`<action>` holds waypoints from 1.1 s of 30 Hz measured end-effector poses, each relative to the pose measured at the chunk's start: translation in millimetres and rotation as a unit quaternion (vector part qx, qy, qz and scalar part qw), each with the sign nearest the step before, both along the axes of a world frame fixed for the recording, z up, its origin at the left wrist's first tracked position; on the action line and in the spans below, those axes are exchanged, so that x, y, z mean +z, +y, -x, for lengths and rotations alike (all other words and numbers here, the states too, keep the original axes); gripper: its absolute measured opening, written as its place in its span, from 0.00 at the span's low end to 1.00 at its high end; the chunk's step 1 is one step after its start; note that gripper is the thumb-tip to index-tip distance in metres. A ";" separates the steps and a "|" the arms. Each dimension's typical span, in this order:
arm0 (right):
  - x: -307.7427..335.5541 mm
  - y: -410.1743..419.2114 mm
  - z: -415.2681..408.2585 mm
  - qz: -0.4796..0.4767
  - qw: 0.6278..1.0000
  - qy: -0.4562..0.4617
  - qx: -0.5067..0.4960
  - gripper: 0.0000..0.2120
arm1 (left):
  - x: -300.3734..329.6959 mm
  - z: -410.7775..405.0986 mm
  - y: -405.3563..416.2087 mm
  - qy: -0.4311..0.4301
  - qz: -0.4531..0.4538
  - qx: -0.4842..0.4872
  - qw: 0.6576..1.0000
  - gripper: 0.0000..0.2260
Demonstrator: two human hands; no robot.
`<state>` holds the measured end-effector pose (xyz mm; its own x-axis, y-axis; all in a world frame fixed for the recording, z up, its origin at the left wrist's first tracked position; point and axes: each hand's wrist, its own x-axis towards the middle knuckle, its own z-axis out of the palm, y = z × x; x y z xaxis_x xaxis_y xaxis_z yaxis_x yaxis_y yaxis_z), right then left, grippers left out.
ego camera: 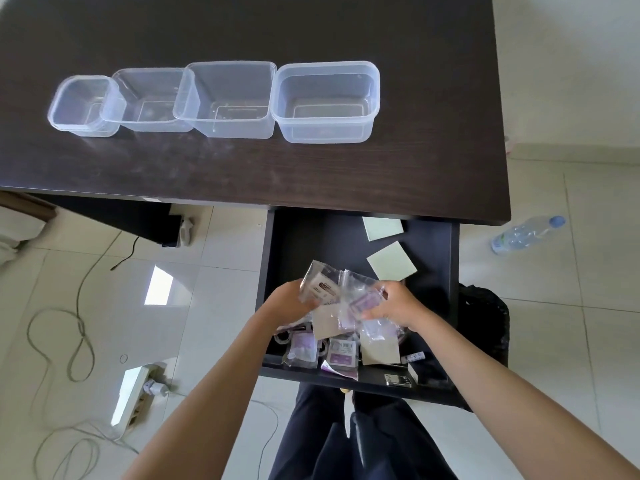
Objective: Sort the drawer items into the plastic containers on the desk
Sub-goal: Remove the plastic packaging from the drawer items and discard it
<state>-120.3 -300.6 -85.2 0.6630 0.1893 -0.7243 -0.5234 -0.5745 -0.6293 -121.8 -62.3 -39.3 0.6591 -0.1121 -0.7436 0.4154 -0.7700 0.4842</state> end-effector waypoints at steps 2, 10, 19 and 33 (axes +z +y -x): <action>1.3 2.7 4.0 -0.011 1.000 -0.009 0.013 0.29 | -4.0 2.0 1.4 0.014 -0.037 -0.042 0.998 0.18; -3.6 18.0 10.3 -0.029 0.994 -0.007 0.106 0.28 | -1.4 9.9 -3.2 0.134 0.001 -0.091 0.987 0.16; -6.5 25.2 14.9 0.046 0.978 -0.049 0.199 0.23 | -12.4 19.5 3.5 0.193 -0.006 -0.083 0.978 0.16; 1.9 27.5 16.8 0.018 0.977 0.025 0.209 0.21 | -28.4 34.1 4.4 0.213 0.077 0.063 0.972 0.17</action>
